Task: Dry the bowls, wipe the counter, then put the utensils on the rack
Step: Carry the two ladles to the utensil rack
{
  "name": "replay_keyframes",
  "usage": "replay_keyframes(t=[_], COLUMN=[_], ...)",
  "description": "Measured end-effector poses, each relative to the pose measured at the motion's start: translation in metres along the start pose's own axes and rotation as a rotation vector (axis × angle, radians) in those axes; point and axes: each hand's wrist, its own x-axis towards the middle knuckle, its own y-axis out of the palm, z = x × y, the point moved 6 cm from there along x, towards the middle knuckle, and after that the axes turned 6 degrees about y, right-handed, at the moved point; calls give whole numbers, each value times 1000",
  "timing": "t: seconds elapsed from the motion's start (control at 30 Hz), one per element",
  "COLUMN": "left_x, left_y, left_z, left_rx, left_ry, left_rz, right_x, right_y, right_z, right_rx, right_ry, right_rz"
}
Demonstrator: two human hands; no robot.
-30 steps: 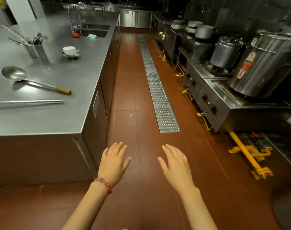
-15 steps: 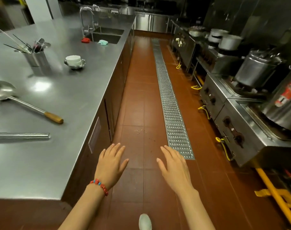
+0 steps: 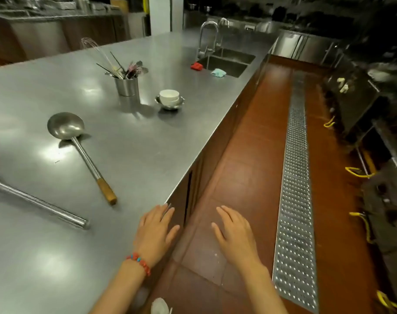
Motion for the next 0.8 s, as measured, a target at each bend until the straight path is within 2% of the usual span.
replay_keyframes(t=[0.13,0.33,0.4,0.57,0.67,0.8], left_x=[40,65,60,36,14,-12], left_y=[-11,-37,-44,-58,-46,-32], left_z=[55,146,171,216,233,244], left_rx=[26,-31,-33,4,-28,-75], left_ry=[-101,-358,-461,-679,-896,-1098], left_rz=[-16,-122,-128,-270,-248,-356], right_x=[73,159,178,209,223,237], right_y=[27,63,77,117,140,160], right_z=[48,133,157,212,235,259], right_rx=[12,47,63,68,66,69], right_ry=[-136,-357,-414,-568,-646,-707], right_rz=[61,189,240,407,500,585])
